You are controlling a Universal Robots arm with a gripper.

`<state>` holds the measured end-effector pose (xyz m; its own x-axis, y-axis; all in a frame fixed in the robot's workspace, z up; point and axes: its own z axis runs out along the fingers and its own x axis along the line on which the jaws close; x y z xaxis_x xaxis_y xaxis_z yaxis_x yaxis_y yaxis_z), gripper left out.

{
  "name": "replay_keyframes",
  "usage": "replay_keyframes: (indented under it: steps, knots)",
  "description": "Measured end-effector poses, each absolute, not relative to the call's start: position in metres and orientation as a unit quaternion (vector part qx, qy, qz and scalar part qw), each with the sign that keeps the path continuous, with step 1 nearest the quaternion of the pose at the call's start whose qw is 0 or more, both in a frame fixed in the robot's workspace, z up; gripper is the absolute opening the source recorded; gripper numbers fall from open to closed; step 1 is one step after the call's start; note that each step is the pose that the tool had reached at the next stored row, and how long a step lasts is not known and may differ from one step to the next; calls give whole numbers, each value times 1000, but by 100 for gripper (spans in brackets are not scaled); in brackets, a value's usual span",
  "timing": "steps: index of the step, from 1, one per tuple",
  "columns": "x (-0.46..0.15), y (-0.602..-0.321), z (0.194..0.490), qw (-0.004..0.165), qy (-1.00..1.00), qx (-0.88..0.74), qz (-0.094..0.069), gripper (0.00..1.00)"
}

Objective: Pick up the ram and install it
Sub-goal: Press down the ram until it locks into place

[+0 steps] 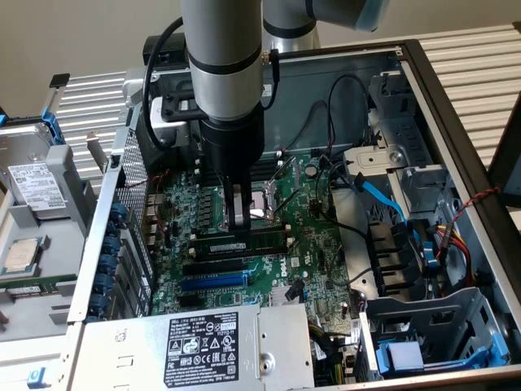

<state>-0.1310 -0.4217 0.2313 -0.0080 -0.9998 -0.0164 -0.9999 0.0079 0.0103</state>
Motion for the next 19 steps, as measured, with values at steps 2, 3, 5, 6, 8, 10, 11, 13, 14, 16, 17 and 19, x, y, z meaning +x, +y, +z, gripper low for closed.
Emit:
replay_keyframes:
  steps: [2, 3, 5, 6, 8, 10, 11, 13, 14, 16, 17, 19]
  knots:
    - [-131, -422, 231, 2, 710, -704, 9, 11]
    - [-131, -422, 230, 2, 710, -704, 9, 11]
    - [-131, -422, 229, 2, 710, -704, 9, 11]
    - [-132, -422, 229, 2, 710, -704, 9, 11]
    - [-132, -422, 229, 2, 710, -704, 9, 11]
    - [-132, -422, 229, 2, 710, -704, 9, 11]
    - [-132, -422, 229, 2, 710, -704, 9, 11]
    - [-132, -422, 229, 2, 710, -704, 9, 11]
    - [-132, -422, 229, 2, 710, -704, 9, 11]
    - [-132, -423, 229, 2, 710, -704, 9, 11]
    - [-132, -423, 229, 2, 710, -704, 9, 11]
    - [-132, -423, 229, 2, 710, -704, 9, 11]
